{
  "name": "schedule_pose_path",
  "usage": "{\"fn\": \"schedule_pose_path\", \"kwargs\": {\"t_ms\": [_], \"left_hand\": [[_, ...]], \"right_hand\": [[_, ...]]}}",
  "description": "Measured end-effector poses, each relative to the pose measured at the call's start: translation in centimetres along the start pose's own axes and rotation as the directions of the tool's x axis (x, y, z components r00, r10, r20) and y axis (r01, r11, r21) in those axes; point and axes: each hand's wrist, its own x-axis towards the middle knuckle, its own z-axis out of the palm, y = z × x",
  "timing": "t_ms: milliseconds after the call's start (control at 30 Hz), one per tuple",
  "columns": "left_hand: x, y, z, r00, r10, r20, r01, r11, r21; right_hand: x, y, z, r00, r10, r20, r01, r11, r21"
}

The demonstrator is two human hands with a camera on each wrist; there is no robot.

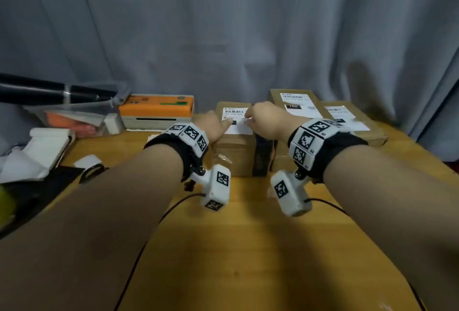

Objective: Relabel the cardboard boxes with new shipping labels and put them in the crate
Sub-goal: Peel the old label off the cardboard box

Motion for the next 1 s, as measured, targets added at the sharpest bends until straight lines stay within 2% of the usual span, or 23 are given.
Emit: {"fn": "schedule_pose_path", "kwargs": {"t_ms": [100, 233, 300, 433, 567, 667, 767, 833, 1000], "left_hand": [[1.2, -1.5, 1.5, 0.994, -0.002, 0.111, 0.011, 0.996, -0.084], [1.1, -2.7, 2.1, 0.991, 0.000, 0.132, 0.020, 0.988, -0.156], [-0.6, -1.9, 0.9, 0.988, 0.025, 0.149, -0.006, 0.992, -0.127], [-3.1, -0.9, -0.9, 0.977, 0.000, 0.215, 0.025, 0.994, -0.110], [-3.9, -1.1, -1.7, 0.971, 0.025, 0.238, 0.003, 0.993, -0.118], [-4.2, -1.1, -2.0, 0.979, 0.072, 0.191, -0.041, 0.986, -0.159], [-3.6, -0.7, -2.4, 0.988, 0.156, 0.004, -0.150, 0.957, -0.248], [-2.9, -0.1, -3.0, 0.981, 0.177, -0.072, -0.190, 0.953, -0.237], [-1.3, 1.2, -4.8, 0.979, 0.172, -0.109, -0.192, 0.957, -0.218]], "right_hand": [[0.3, 0.4, 0.7, 0.997, 0.052, 0.055, -0.053, 0.999, 0.013], [-0.1, 0.9, 1.5, 0.983, 0.159, 0.089, -0.164, 0.985, 0.058], [-0.3, 1.1, 1.7, 0.972, 0.217, 0.089, -0.230, 0.957, 0.176], [-0.8, 1.1, 1.9, 0.957, 0.276, 0.089, -0.284, 0.835, 0.471], [-1.8, 0.6, 1.4, 0.946, 0.296, 0.135, -0.323, 0.799, 0.507], [-2.5, 0.0, 1.0, 0.945, 0.296, 0.139, -0.325, 0.807, 0.493], [-3.2, -0.7, 0.6, 0.943, 0.297, 0.149, -0.331, 0.816, 0.474], [-3.5, -1.0, 0.5, 0.944, 0.297, 0.142, -0.328, 0.822, 0.466], [-4.2, -1.0, 0.5, 0.950, 0.285, 0.130, -0.313, 0.851, 0.422]]}}
